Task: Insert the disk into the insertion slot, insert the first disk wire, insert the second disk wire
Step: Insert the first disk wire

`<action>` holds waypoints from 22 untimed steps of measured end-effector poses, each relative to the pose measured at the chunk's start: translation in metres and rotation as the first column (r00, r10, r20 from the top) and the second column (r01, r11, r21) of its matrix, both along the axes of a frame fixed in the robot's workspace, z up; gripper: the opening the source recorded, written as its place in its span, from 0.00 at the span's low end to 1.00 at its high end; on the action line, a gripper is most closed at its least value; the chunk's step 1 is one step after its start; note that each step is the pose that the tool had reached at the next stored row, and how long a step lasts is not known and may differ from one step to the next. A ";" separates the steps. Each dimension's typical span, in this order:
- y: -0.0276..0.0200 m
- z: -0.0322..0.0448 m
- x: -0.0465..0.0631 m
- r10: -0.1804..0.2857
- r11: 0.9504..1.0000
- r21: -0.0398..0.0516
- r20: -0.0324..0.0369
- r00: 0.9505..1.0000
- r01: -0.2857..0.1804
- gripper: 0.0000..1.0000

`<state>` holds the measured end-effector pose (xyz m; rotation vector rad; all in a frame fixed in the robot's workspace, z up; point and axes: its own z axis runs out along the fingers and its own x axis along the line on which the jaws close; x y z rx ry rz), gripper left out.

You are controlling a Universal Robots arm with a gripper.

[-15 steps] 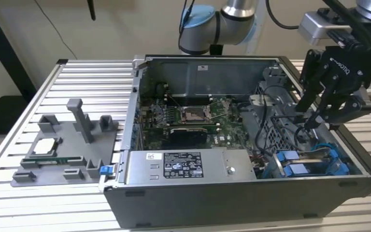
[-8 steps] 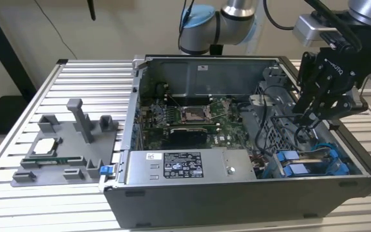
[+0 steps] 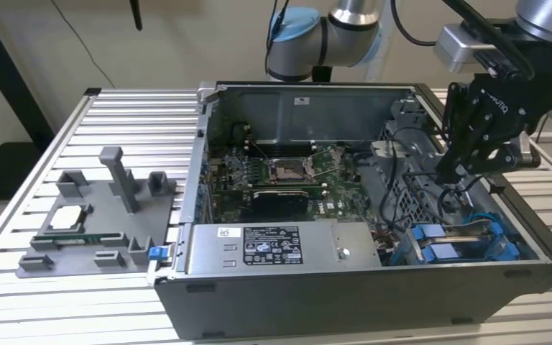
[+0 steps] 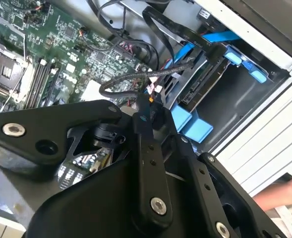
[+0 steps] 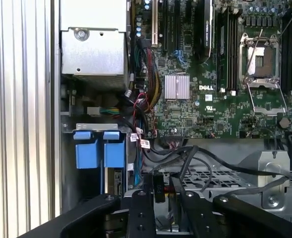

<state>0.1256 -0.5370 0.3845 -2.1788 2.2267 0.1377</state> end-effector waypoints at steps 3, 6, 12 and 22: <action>0.0000 -0.0002 0.000 0.000 1.000 0.003 0.000 1.000 0.000 0.00; -0.0002 -0.0002 0.000 0.000 1.000 0.003 0.000 1.000 0.000 0.00; -0.0005 -0.0002 0.000 0.000 1.000 0.003 0.000 1.000 0.000 0.00; -0.0124 -0.0012 0.001 0.000 1.000 0.003 -0.008 1.000 0.000 0.00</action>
